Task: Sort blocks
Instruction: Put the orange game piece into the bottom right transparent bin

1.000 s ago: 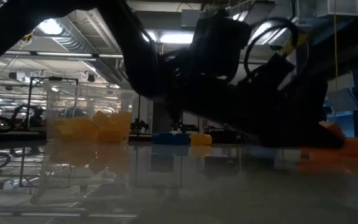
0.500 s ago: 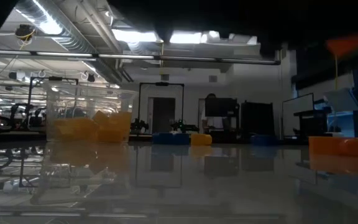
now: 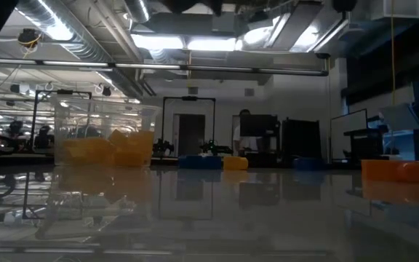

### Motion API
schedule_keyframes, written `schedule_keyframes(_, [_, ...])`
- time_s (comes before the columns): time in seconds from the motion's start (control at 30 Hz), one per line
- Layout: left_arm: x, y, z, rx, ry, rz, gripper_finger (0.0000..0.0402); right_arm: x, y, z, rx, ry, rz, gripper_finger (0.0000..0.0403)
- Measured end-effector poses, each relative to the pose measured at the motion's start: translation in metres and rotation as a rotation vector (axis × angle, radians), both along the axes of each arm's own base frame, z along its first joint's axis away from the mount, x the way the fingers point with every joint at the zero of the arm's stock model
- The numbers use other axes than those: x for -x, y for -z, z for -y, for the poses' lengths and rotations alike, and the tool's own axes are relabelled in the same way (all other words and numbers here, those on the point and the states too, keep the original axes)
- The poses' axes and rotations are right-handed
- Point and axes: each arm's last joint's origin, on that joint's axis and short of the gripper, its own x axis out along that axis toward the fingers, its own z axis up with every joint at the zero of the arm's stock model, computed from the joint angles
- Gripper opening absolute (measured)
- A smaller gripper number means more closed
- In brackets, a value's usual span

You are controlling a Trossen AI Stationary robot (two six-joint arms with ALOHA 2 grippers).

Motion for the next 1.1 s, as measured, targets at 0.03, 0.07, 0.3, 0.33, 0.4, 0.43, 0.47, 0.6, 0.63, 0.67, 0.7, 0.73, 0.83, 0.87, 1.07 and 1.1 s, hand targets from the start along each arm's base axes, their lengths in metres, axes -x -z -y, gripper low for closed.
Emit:
schedule_keyframes(0.03, [-0.003, -0.002, 0.001, 0.000, 0.010, 0.002, 0.0001, 0.000, -0.001, 0.001, 0.001, 0.004, 0.013, 0.0147])
schedule_keyframes(0.07, [-0.005, -0.004, 0.002, 0.002, 0.018, 0.007, 0.0001, 0.000, -0.001, 0.001, 0.002, 0.009, 0.026, 0.0147])
schedule_keyframes(0.3, [-0.023, -0.003, 0.013, -0.007, 0.051, 0.021, 0.0001, 0.000, -0.011, 0.010, 0.000, 0.051, 0.139, 0.0147])
schedule_keyframes(0.33, [-0.026, -0.001, 0.015, -0.008, 0.052, 0.026, 0.0001, 0.000, -0.012, 0.011, 0.000, 0.055, 0.155, 0.0147])
schedule_keyframes(0.4, [-0.032, 0.000, 0.016, -0.003, 0.054, 0.044, 0.0001, 0.001, -0.016, 0.015, 0.008, 0.056, 0.190, 0.0147])
schedule_keyframes(0.43, [-0.034, 0.000, 0.017, 0.001, 0.054, 0.056, 0.0001, 0.002, -0.018, 0.018, 0.005, 0.059, 0.205, 0.0147])
schedule_keyframes(0.47, [-0.037, 0.002, 0.018, 0.002, 0.052, 0.062, 0.0001, 0.003, -0.020, 0.020, 0.006, 0.060, 0.216, 0.0147])
schedule_keyframes(0.6, [-0.047, 0.014, 0.020, 0.003, 0.052, 0.052, 0.0001, 0.004, -0.023, 0.024, 0.028, 0.062, 0.250, 0.0147])
schedule_keyframes(0.63, [-0.049, 0.019, 0.021, 0.003, 0.060, 0.035, 0.0001, 0.003, -0.024, 0.026, 0.042, 0.081, 0.288, 0.0147])
schedule_keyframes(0.67, [-0.050, 0.024, 0.022, 0.007, 0.063, 0.024, 0.0001, 0.003, -0.025, 0.028, 0.046, 0.086, 0.296, 0.0147])
schedule_keyframes(0.7, [-0.051, 0.030, 0.023, 0.008, 0.065, 0.002, 0.0001, 0.003, -0.025, 0.028, 0.052, 0.093, 0.304, 0.0147])
schedule_keyframes(0.73, [-0.051, 0.032, 0.024, 0.010, 0.066, -0.015, 0.0001, 0.003, -0.025, 0.028, 0.052, 0.093, 0.306, 0.0147])
schedule_keyframes(0.83, [-0.051, 0.028, 0.024, 0.009, 0.066, -0.016, 0.0001, 0.004, -0.025, 0.027, 0.030, 0.068, 0.262, 0.0147])
schedule_keyframes(0.87, [-0.051, 0.026, 0.023, 0.009, 0.064, -0.010, 0.0001, 0.005, -0.024, 0.027, 0.026, 0.062, 0.248, 0.0147])
schedule_keyframes(1.07, [-0.051, 0.029, 0.023, -0.019, 0.061, -0.013, 0.0001, 0.006, -0.022, 0.025, -0.010, 0.019, 0.153, 0.0147])
schedule_keyframes(1.1, [-0.051, 0.028, 0.023, -0.019, 0.060, -0.008, 0.0001, 0.006, -0.022, 0.025, -0.013, 0.014, 0.143, 0.0147])
